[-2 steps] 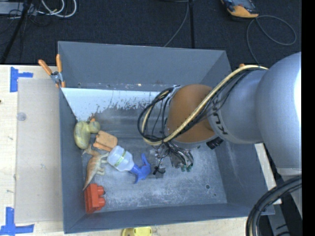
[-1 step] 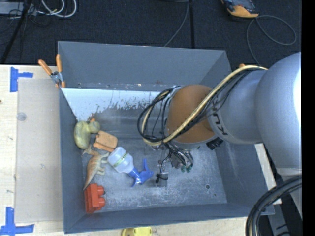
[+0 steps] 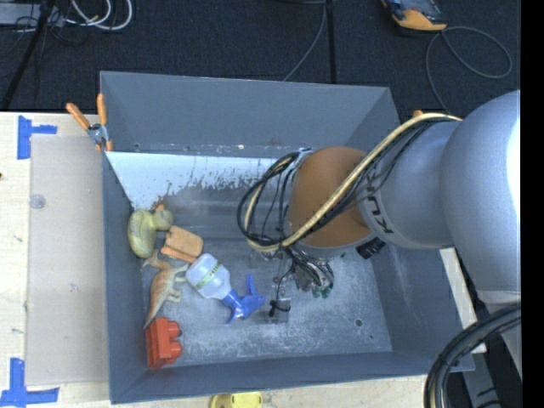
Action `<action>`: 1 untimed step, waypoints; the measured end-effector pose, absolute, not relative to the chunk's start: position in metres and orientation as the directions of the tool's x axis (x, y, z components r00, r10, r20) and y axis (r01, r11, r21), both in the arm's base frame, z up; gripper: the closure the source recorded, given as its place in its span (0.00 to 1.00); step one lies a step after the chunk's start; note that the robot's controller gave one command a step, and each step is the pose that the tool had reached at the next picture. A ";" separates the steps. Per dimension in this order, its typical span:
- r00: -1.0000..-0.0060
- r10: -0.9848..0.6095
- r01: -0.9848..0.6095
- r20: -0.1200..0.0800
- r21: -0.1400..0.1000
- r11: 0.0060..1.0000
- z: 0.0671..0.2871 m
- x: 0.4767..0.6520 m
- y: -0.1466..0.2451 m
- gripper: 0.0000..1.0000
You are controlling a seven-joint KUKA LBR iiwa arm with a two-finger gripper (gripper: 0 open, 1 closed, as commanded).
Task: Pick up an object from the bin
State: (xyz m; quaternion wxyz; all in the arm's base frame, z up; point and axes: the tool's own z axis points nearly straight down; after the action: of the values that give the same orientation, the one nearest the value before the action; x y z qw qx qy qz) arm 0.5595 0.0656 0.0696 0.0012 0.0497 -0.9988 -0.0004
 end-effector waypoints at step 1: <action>-0.991 -0.131 -0.131 0.002 -0.002 0.991 0.069 0.553 0.077 0.00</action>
Offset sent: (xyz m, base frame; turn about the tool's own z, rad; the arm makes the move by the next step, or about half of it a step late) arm -0.0227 0.0589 0.0115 -0.4666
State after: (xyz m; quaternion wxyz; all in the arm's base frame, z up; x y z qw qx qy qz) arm 0.5527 0.0765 0.0694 0.0010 0.0656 -0.9978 0.0010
